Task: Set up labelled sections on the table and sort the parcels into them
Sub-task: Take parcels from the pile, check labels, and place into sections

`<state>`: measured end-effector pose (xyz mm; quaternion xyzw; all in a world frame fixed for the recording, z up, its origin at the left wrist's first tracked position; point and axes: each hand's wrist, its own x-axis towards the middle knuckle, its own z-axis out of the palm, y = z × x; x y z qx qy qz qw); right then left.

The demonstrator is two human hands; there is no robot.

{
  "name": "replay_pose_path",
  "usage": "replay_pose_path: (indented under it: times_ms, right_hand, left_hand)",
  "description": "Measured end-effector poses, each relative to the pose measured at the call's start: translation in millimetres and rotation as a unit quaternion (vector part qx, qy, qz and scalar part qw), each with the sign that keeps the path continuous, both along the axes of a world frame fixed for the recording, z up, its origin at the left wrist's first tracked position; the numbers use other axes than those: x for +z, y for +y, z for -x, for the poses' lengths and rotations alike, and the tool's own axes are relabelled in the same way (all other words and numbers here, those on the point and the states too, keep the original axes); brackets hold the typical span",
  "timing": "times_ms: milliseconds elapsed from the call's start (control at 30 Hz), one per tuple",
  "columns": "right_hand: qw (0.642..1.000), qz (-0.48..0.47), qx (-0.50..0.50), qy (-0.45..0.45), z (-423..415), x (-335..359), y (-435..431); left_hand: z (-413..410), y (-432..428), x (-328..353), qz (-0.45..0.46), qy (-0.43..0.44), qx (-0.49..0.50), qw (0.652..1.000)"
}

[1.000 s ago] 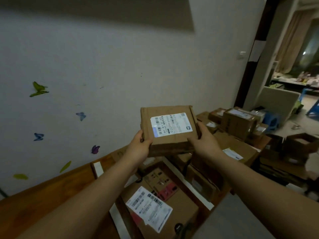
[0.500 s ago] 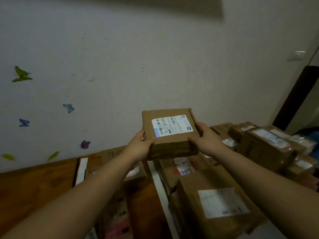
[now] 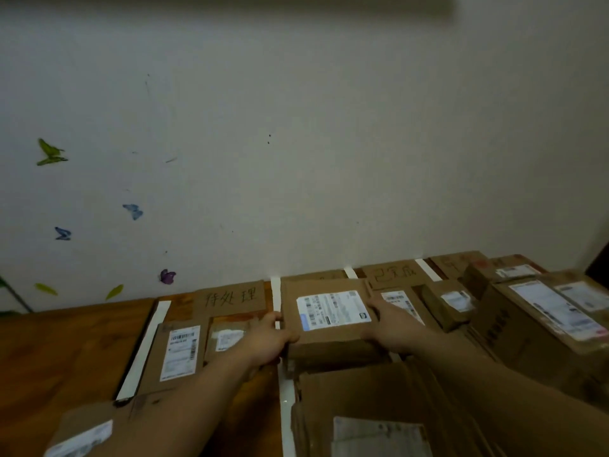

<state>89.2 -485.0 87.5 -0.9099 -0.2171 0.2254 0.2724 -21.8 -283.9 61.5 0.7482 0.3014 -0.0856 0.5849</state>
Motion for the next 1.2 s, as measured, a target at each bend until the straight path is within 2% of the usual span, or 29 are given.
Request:
replay_pose_path:
  times_ms: [167,533,633,700,767,833,867,1033,1200]
  right_hand:
    - [0.998,0.041,0.039,-0.007,-5.9,-10.8,-4.7]
    - [0.994,0.100,0.049,-0.016,-18.8,-25.0,-11.5]
    - [0.990,0.126,0.062,-0.031,-19.9,-28.3,-12.0]
    - [0.984,0.154,0.056,-0.071,-22.9,-31.4,-10.4]
    - [0.976,0.178,0.074,-0.104,-24.1,-32.9,-6.1]
    - [0.969,0.195,0.100,-0.111,-22.1,-34.9,-2.9]
    - [0.968,0.199,0.105,-0.111,-21.1,-37.3,-2.1]
    - [0.965,0.204,0.122,-0.113,-25.3,-30.3,4.6]
    - [0.957,0.179,0.172,-0.150,-8.5,0.6,38.0]
  left_hand:
    - [-2.8,-4.2,-17.6,0.003,0.035,-0.008,0.999]
    - [-8.6,-9.0,-38.5,-0.008,0.063,-0.014,0.998]
    - [-13.8,-5.8,-38.6,-0.065,0.060,-0.044,0.995]
    - [-19.7,-5.7,-35.4,-0.153,0.003,-0.088,0.984]
    - [-25.3,-9.0,-30.8,-0.289,-0.015,-0.192,0.938]
    - [-26.4,-13.7,-31.4,-0.383,0.020,-0.264,0.885]
    - [-27.3,-13.9,-34.5,-0.397,0.037,-0.272,0.876]
    - [-24.6,-3.9,-26.2,-0.390,0.065,-0.276,0.876]
    - [15.9,35.9,4.2,-0.395,0.070,-0.179,0.898]
